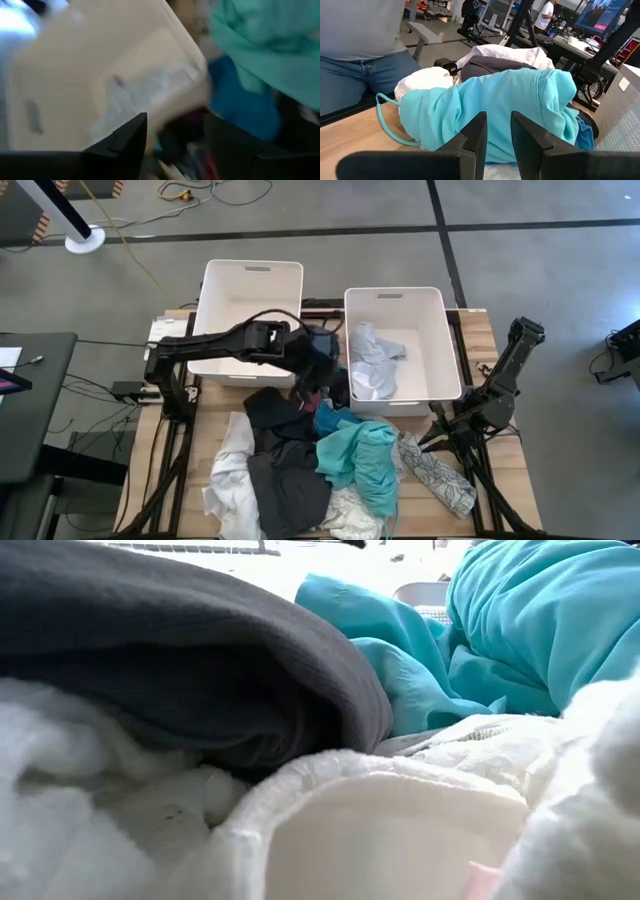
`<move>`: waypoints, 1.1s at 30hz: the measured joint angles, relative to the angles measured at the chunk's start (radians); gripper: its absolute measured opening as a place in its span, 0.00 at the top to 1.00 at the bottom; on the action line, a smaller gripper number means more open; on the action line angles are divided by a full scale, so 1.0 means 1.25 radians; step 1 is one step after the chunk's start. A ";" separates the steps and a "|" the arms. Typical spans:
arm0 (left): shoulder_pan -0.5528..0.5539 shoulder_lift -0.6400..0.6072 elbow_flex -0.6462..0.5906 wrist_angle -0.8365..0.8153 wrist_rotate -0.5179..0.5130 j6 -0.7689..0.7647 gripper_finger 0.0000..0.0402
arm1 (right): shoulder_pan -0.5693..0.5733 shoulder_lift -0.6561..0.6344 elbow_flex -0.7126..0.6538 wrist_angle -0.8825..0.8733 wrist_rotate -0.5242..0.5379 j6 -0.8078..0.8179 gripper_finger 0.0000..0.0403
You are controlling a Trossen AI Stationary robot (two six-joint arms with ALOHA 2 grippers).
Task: Sort clothes
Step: Put the white shirt into the left white laundry bin
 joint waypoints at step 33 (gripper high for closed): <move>-0.221 -0.639 -0.912 0.239 0.101 -0.664 0.53 | -0.023 0.000 0.000 0.263 0.000 -0.028 0.74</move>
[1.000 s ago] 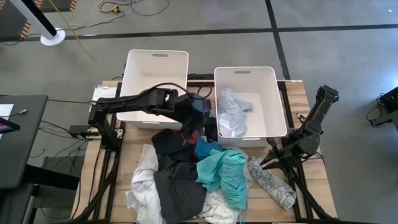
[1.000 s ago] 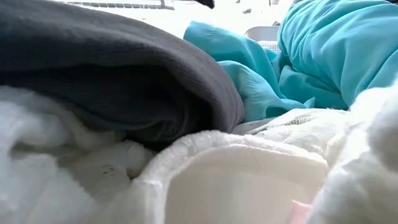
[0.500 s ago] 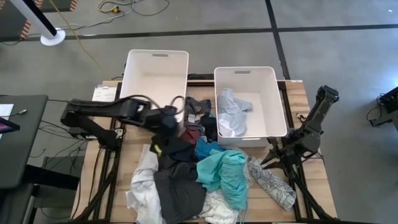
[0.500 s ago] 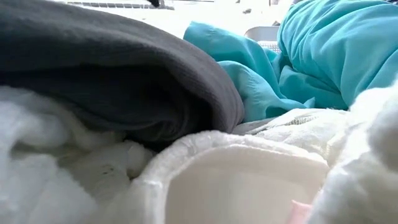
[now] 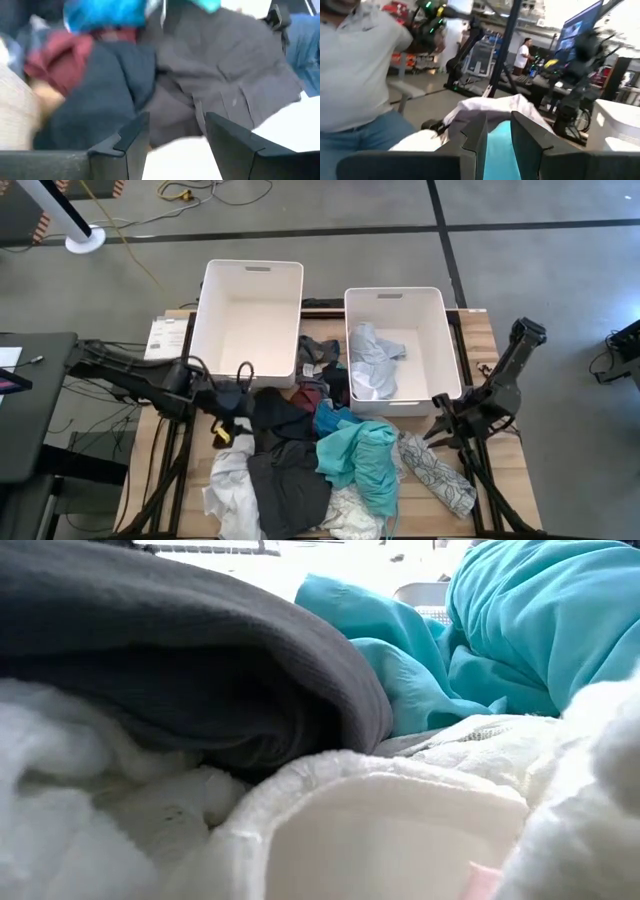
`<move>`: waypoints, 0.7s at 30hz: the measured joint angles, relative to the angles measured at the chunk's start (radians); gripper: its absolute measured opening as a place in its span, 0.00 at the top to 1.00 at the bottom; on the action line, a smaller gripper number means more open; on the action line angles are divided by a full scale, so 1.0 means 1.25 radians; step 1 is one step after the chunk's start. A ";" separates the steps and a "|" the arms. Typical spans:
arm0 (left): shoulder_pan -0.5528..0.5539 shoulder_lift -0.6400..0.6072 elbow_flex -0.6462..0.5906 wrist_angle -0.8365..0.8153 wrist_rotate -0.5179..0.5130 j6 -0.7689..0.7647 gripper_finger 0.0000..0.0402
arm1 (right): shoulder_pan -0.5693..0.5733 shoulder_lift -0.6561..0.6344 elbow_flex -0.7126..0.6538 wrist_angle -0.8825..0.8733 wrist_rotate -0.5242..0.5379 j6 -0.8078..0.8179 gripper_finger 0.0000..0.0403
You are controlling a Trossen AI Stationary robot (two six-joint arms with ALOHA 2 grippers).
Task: Sort clothes
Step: Put the white shirt into the left white laundry bin
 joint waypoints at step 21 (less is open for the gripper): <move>-0.240 0.001 -0.091 -0.010 0.023 -0.483 0.27 | -0.264 0.138 0.000 0.140 0.020 0.116 0.31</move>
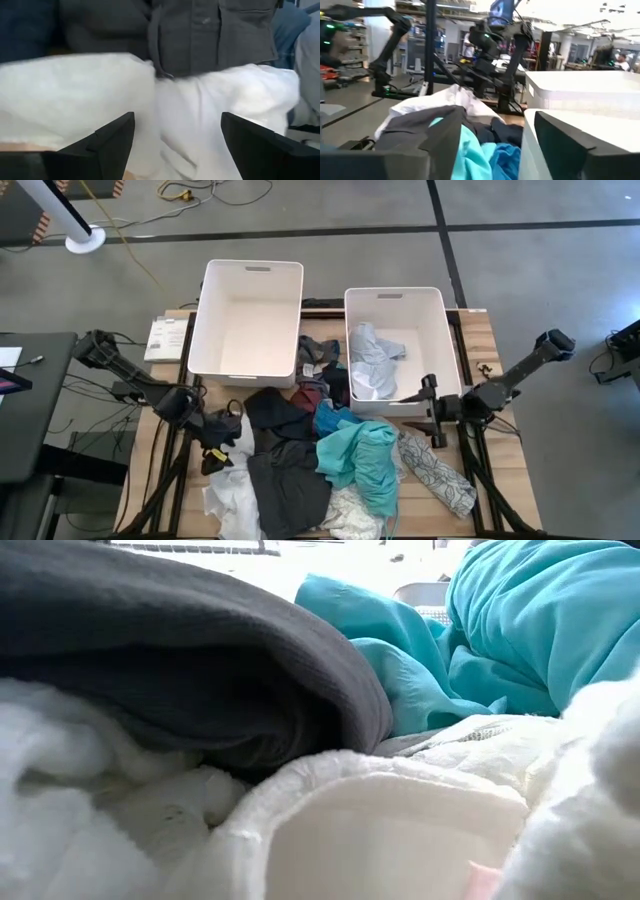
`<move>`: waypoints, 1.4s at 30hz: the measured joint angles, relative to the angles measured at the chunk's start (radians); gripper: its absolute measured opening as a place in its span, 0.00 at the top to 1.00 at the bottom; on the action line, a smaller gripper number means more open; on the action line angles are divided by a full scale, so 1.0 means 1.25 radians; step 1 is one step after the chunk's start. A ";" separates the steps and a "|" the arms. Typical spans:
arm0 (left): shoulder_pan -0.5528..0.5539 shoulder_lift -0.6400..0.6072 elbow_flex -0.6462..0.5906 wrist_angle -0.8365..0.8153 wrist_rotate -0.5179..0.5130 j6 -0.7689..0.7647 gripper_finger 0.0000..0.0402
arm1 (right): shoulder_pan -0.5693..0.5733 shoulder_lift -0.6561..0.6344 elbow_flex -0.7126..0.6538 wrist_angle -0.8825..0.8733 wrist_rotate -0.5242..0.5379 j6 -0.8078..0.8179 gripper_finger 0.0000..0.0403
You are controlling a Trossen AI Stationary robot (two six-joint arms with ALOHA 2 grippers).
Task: Sort clothes
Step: Put the white shirt into the left white laundry bin
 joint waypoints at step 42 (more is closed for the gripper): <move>-0.068 0.318 0.010 -0.001 -0.089 0.205 0.90 | -0.003 0.130 0.000 0.153 -0.043 -0.063 0.25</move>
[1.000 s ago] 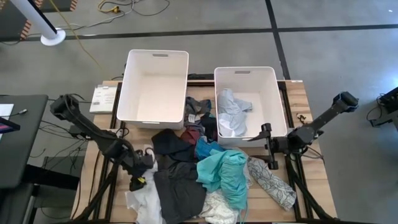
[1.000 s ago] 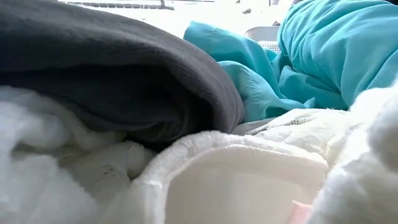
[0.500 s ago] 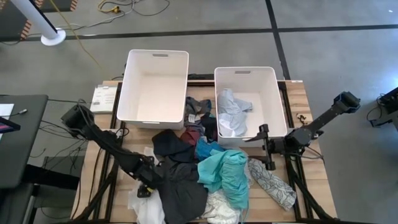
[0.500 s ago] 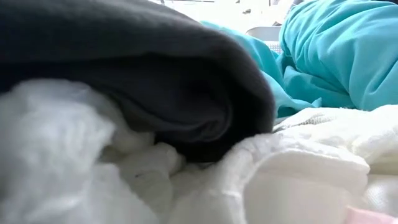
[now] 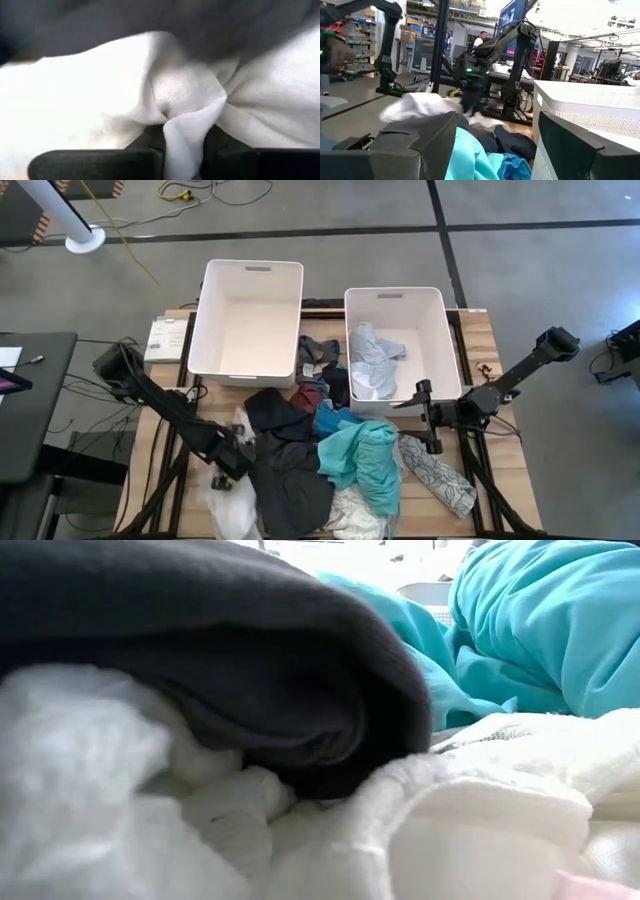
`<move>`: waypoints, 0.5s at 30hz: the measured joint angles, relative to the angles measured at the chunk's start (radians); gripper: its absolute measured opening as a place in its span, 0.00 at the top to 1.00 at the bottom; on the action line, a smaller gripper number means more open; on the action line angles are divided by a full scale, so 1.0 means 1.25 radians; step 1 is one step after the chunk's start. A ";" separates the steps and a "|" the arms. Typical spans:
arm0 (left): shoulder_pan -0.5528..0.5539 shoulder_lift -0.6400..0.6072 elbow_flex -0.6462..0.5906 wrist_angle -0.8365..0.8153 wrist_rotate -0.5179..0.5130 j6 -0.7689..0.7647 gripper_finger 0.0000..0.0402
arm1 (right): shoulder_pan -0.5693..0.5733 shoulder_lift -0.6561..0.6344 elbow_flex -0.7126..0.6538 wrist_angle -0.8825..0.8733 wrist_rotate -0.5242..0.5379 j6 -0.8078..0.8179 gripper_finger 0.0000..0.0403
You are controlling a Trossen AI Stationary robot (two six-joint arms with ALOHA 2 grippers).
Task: Sort clothes
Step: Put the white shirt into the left white laundry bin
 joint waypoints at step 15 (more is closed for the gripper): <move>0.000 -0.284 0.137 -0.106 -0.344 0.135 0.90 | -0.046 0.090 0.033 0.047 -0.010 0.012 0.25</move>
